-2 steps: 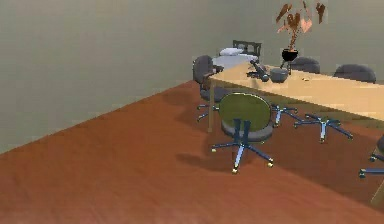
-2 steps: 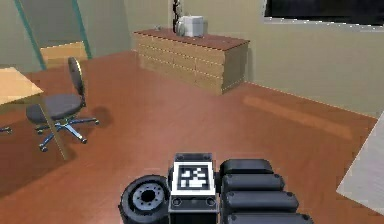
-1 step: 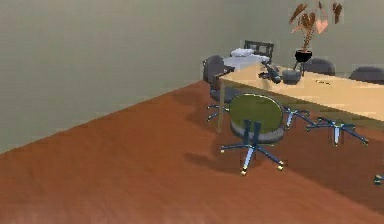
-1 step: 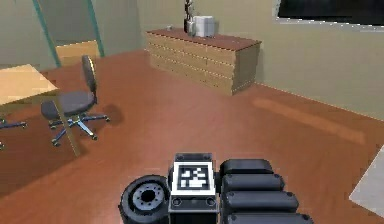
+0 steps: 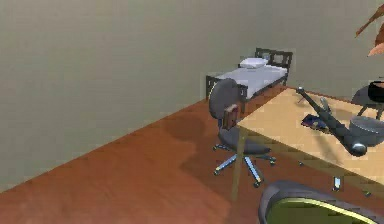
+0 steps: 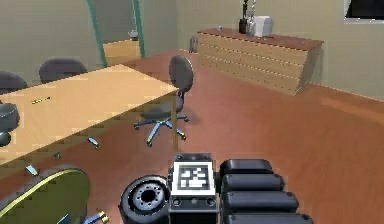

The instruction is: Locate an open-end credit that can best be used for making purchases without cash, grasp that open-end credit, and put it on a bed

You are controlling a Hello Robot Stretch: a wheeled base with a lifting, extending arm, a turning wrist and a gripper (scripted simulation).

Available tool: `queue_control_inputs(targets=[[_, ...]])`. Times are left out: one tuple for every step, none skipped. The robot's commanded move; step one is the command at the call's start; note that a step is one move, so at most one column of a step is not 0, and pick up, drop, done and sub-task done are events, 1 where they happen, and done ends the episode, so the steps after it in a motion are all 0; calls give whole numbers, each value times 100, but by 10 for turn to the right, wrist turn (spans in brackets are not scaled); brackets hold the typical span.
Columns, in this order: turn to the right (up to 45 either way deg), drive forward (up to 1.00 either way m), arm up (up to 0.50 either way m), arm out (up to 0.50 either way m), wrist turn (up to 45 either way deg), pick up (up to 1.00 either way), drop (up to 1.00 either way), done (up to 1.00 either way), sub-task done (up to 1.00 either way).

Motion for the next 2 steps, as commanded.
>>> queue_control_inputs(targets=[[-30,0,0,0,0,0,0,0,0],[-300,0,0,0,0,0,0,0,0]])
